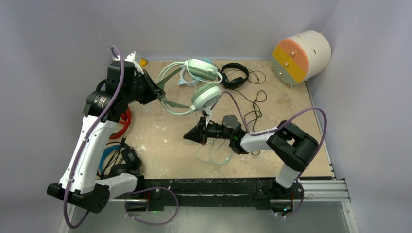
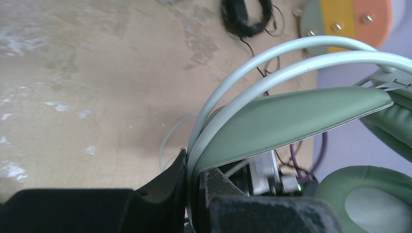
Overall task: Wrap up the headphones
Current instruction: Wrap the headphones cable around the headphones.
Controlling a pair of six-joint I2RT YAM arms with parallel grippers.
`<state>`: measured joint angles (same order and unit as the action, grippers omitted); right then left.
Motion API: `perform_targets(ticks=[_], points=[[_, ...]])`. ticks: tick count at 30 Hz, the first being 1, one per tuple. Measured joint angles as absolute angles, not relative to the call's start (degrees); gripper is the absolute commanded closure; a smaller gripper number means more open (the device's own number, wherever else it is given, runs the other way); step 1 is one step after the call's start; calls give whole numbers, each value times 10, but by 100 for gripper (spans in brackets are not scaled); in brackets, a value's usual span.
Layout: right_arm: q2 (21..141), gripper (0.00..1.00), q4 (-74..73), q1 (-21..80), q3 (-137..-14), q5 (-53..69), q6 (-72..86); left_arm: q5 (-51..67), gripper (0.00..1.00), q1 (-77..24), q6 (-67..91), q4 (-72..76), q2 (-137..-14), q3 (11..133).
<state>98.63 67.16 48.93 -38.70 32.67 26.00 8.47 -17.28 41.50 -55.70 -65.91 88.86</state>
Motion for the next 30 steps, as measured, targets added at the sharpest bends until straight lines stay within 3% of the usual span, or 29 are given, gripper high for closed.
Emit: perform_targets(ticks=[14, 24, 30], points=[[881, 91, 676, 593, -314, 276, 274, -116, 100, -172, 489, -537, -696, 892], [833, 96, 590, 635, -325, 270, 274, -176, 100, -169, 519, -481, -688, 855], [745, 100, 505, 635, -346, 264, 267, -218, 100, -169, 471, -441, -693, 813]])
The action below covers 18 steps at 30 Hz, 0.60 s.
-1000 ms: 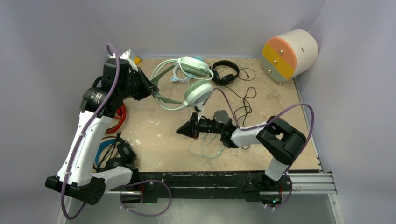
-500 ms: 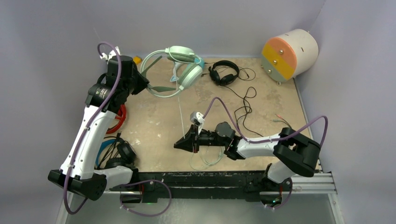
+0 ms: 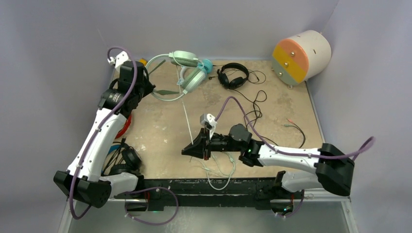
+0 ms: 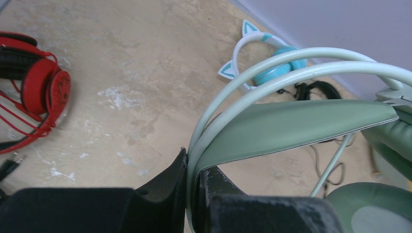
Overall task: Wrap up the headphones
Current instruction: Wrap the headphones cable around the headphones.
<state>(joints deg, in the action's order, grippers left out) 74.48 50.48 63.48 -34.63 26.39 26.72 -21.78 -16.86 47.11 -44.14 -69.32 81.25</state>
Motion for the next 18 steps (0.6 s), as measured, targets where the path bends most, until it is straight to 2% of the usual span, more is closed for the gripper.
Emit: perform_targets(ticks=[4, 9, 13, 18], points=[[703, 100, 395, 635, -409, 254, 253, -230, 100, -169, 386, -390, -704, 774], [704, 100, 167, 634, -538, 215, 209, -247, 100, -171, 288, -357, -724, 728], [748, 100, -10, 623, -673, 169, 160, -321, 100, -205, 226, -346, -754, 715], [777, 99, -121, 562, -737, 159, 123, -409, 100, -264, 162, -325, -763, 678]])
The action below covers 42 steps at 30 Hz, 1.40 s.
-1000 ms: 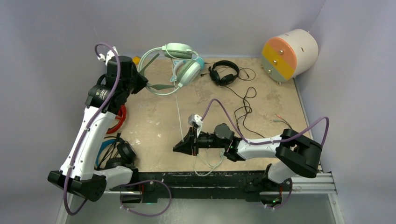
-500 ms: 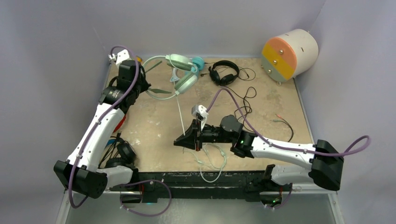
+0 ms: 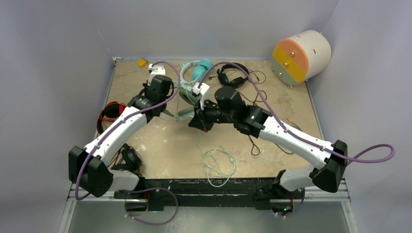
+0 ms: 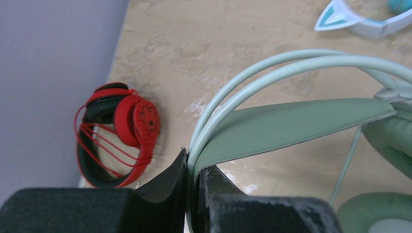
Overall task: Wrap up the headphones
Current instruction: Wrap the headphones cable around the headphones.
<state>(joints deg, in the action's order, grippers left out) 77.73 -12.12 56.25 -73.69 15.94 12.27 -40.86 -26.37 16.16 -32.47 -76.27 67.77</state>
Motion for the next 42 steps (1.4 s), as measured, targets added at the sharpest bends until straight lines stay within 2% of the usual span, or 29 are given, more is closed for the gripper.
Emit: perform_targets(ticks=[8, 10, 14, 25, 30, 35, 39, 42], points=[[822, 96, -221, 524, -794, 84, 50, -441, 100, -270, 104, -304, -751, 628], [830, 95, -221, 525, -798, 63, 28, -429, 100, -273, 97, -305, -744, 625], [845, 85, -218, 519, -801, 23, 3, -407, 100, -276, 93, -310, -733, 621], [907, 79, -172, 502, -863, -80, -36, -347, 100, -276, 101, -343, -727, 613], [945, 78, -173, 487, -911, -94, -40, -314, 100, -276, 103, -355, -707, 597], [955, 64, -190, 477, -926, -81, -33, -330, 100, -279, 142, -372, -704, 597], [909, 63, -194, 475, -870, -30, -13, -343, 100, -271, 205, -417, -713, 623], [850, 61, -186, 475, -794, 9, 15, -301, 100, -232, 252, -437, -713, 645]])
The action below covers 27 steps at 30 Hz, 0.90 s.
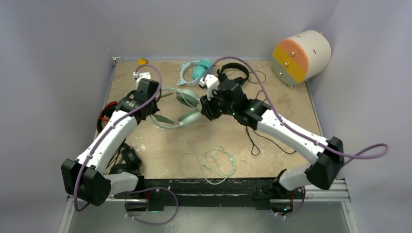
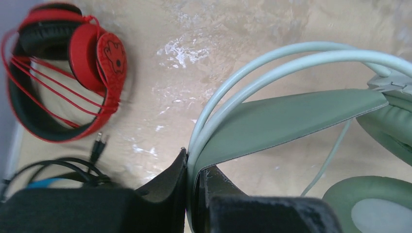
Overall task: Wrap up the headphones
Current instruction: Wrap the headphones cable around the headphones.
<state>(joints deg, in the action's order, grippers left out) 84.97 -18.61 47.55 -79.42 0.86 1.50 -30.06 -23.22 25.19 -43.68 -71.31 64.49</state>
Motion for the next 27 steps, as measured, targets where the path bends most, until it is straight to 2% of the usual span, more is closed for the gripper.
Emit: perform_targets(ticks=[2, 6, 11, 13, 21, 27], points=[[801, 59, -165, 476, -728, 34, 34, -249, 100, -184, 288, -437, -706, 652], [715, 48, -97, 476, -599, 83, 65, -193, 100, -128, 345, -442, -676, 660], [670, 11, 33, 476, -467, 125, 108, -102, 100, -122, 395, -454, -655, 708], [681, 2, 92, 476, -426, 134, 129, -59, 100, -122, 405, -454, -649, 726], [742, 4, 340, 476, -312, 139, 201, 25, 100, -121, 440, -468, -636, 793], [806, 4, 471, 476, -301, 176, 222, 58, 100, -121, 446, -489, -627, 857]])
